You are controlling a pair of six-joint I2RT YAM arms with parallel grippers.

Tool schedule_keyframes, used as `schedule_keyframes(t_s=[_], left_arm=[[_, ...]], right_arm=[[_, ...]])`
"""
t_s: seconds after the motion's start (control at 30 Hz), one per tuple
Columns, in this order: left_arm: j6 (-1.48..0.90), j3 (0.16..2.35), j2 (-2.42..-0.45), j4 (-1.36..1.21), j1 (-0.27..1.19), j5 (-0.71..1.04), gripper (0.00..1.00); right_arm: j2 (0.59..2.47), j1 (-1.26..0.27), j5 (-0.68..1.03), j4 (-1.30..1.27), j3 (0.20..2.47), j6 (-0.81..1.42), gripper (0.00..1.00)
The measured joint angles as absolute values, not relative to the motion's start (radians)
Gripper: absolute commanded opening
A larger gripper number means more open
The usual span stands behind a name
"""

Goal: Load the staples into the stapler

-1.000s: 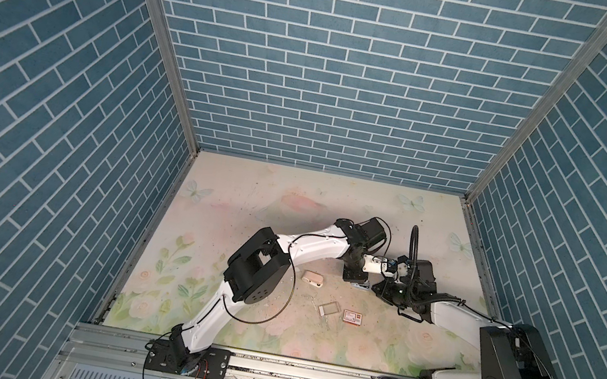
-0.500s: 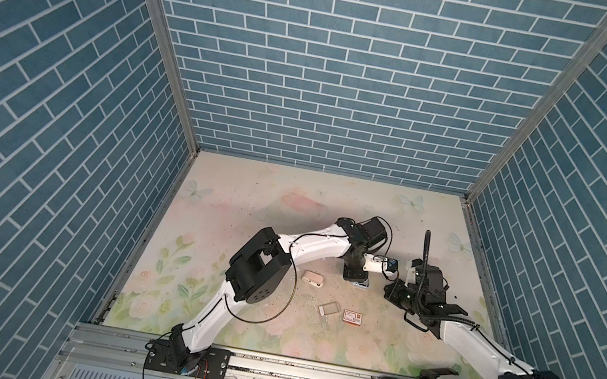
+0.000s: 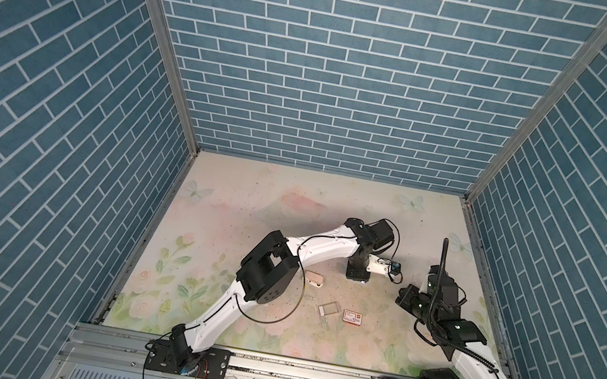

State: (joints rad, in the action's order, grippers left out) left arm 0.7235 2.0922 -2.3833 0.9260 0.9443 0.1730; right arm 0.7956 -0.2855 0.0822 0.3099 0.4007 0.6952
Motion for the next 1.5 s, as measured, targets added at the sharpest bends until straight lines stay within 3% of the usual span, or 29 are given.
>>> schedule_keyframes(t_s=[0.77, 1.5], left_arm=[[0.825, 2.484, -2.606, 1.243, 0.991, 0.043, 0.14], [0.839, 2.439, -2.579, 1.259, 0.995, 0.026, 0.18]], right_arm=[[0.743, -0.285, 0.067, 0.383, 0.401, 0.7, 0.0], [0.718, -0.285, 0.055, 0.387, 0.401, 0.7, 0.0]])
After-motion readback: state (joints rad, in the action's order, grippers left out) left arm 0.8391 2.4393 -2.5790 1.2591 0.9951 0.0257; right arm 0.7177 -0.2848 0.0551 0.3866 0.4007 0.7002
